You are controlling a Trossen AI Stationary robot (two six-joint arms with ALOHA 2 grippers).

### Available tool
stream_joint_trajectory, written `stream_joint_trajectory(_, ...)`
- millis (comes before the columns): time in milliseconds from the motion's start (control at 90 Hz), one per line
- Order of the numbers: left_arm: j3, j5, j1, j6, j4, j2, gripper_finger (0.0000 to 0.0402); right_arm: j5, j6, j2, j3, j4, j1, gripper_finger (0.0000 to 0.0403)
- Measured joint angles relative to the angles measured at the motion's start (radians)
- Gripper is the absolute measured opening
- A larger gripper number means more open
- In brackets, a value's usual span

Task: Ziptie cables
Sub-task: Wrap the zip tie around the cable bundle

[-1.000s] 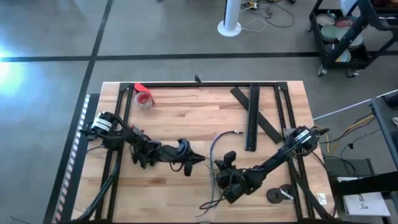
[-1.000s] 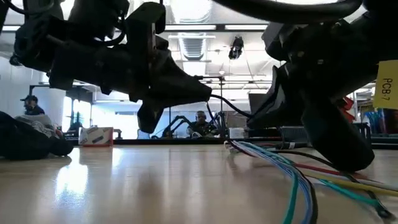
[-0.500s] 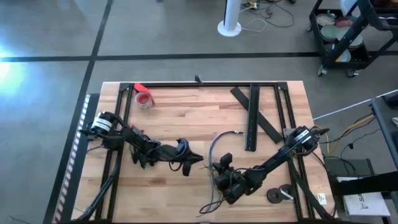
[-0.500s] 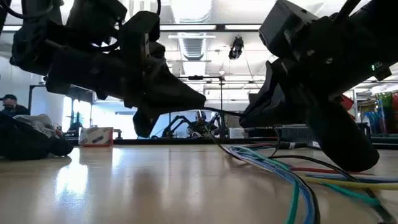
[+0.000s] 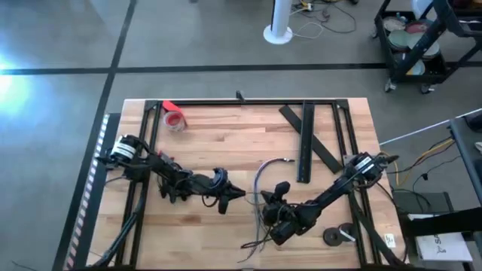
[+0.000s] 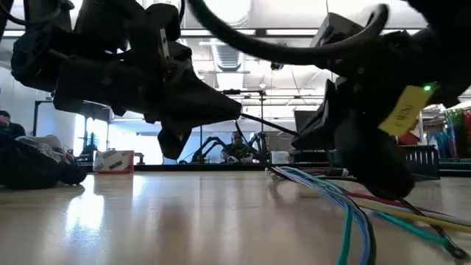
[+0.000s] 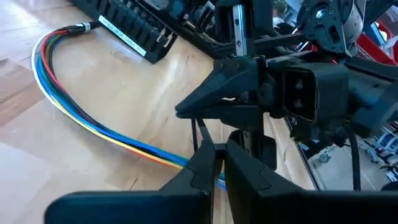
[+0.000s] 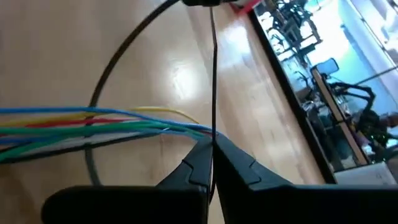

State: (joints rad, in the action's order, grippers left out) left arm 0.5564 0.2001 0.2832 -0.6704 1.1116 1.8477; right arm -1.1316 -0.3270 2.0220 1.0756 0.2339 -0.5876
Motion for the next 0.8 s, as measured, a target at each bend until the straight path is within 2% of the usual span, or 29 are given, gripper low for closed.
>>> stream_joint_trajectory(800, -0.002, 0.038, -0.005, -0.019, 0.004, 0.000, 0.0007, -0.001, 0.087, -0.002, 0.000, -0.009, 0.002, 0.0000)
